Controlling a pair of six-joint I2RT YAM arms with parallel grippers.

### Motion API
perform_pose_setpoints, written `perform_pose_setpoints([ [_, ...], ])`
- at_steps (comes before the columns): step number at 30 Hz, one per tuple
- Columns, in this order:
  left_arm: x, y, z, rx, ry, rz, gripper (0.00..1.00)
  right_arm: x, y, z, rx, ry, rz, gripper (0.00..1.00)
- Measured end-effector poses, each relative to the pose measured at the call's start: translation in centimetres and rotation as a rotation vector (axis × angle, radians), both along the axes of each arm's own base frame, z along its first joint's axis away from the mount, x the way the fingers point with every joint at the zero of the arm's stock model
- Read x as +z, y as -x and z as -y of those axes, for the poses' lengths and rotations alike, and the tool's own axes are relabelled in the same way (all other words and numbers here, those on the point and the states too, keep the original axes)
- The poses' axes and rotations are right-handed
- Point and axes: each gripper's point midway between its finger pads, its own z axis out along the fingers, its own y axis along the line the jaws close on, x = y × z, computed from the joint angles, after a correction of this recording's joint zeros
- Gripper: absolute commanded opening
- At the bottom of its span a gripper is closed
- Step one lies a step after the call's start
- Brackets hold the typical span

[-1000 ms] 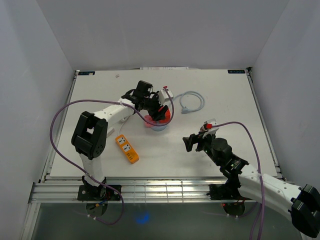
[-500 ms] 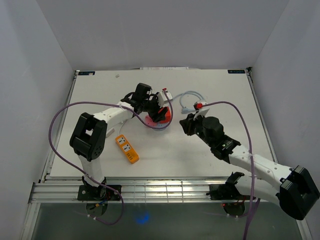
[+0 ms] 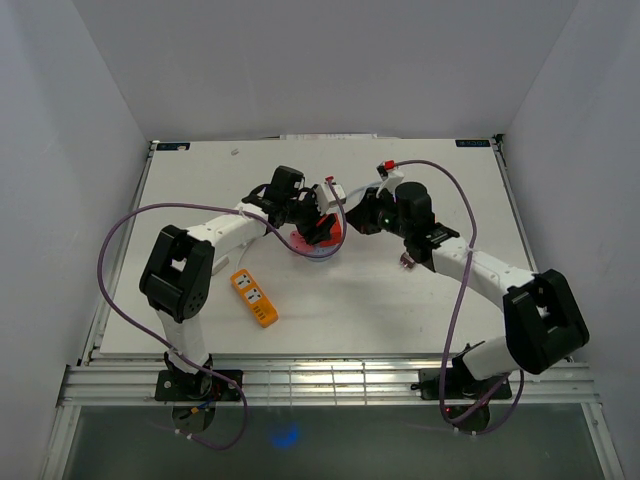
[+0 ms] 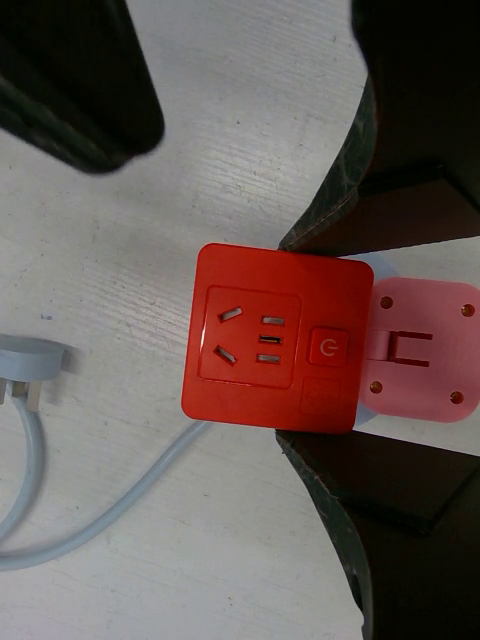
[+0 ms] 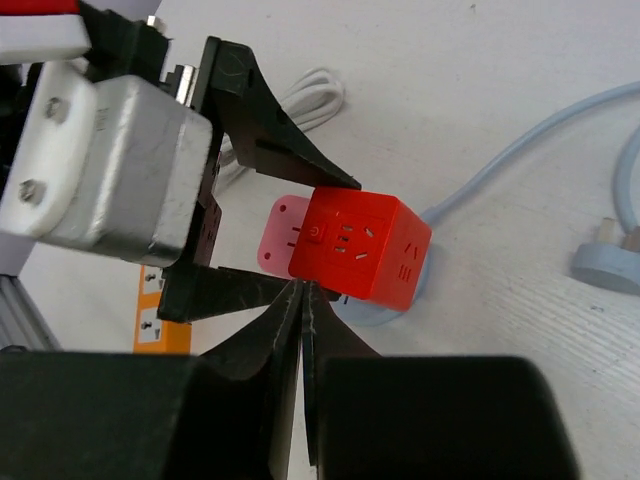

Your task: Insert the plug

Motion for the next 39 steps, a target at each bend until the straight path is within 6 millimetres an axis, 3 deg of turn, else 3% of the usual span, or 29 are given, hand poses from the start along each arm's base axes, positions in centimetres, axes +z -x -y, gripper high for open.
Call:
perform_pose_setpoints([
  [6, 0.0, 0.0, 0.0, 0.001, -0.001, -0.001, 0.0, -2.4, -1.2, -1.7, 0.073, -0.086, -0.154, 0.08],
  [12, 0.0, 0.0, 0.0, 0.002, -0.003, -0.002, 0.0, -6.3, -1.1, -2.9, 0.133, -0.144, -0.323, 0.08],
  [21, -0.8, 0.0, 0.0, 0.006, -0.018, -0.01, 0.0, -7.5, -2.2, -2.6, 0.15, -0.242, -0.411, 0.08],
  [29, -0.7, -0.1, 0.1, 0.005, -0.015, -0.014, 0.0, -7.0, -2.8, -2.5, 0.135, -0.249, -0.43, 0.08],
  [36, -0.7, -0.1, 0.1, 0.005, -0.015, -0.015, 0.0, -2.2, -4.8, -3.1, 0.143, -0.261, -0.335, 0.08],
  [39, -0.7, -0.1, 0.1, 0.005, -0.015, -0.015, 0.0, -1.6, -4.8, -3.0, 0.146, -0.262, -0.314, 0.08],
])
